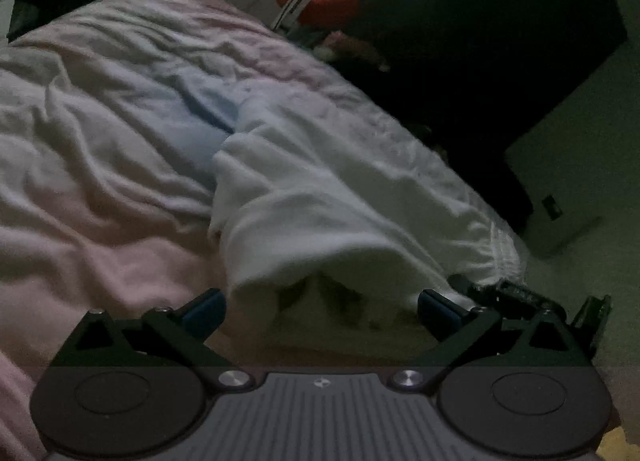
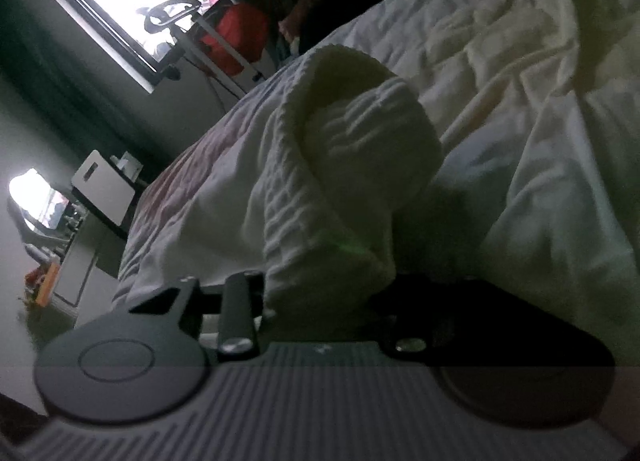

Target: Fold clothes

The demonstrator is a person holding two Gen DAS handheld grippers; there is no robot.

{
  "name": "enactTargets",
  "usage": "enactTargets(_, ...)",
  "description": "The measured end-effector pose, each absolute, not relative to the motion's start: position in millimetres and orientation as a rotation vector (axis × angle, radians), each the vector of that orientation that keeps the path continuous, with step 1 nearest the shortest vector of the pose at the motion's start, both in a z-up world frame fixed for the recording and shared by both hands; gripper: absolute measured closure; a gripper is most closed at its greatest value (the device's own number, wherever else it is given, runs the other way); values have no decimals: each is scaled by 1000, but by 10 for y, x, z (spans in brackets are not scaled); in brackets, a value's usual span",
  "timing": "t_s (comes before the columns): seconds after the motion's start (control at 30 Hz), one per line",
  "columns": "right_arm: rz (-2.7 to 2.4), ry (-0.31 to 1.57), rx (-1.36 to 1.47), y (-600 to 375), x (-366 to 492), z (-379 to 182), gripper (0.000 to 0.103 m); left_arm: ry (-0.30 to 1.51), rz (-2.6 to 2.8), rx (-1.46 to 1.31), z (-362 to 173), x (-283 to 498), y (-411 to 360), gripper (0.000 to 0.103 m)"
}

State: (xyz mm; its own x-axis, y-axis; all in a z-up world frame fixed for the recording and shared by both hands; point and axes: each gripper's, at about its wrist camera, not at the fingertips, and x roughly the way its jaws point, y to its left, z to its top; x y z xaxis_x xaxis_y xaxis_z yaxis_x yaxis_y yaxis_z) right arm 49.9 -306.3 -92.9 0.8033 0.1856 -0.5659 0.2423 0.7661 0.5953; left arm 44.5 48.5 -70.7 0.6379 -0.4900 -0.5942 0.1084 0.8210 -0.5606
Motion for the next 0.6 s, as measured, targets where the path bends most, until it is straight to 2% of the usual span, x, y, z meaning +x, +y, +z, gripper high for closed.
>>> enactTargets(0.33, -57, 651, 731, -3052, 556, -1031, 61, 843, -288, -760, -1113, 1023, 676, 2)
enactTargets(0.4, -61, 653, 730, -3045, 564, -1035, 61, 839, -327, -755, -1121, 1044, 661, 10)
enactTargets(0.43, -62, 653, 726, -3041, 565, -1034, 61, 833, -330, -739, -1111, 1040, 646, 10)
enactTargets(0.53, -65, 650, 717, -3024, 555, -1009, 61, 819, -328, -711, -1093, 1027, 635, 22)
enactTargets(0.6, -61, 640, 704, -2991, 506, -965, 61, 807, -326, -701, -1070, 1012, 642, 39)
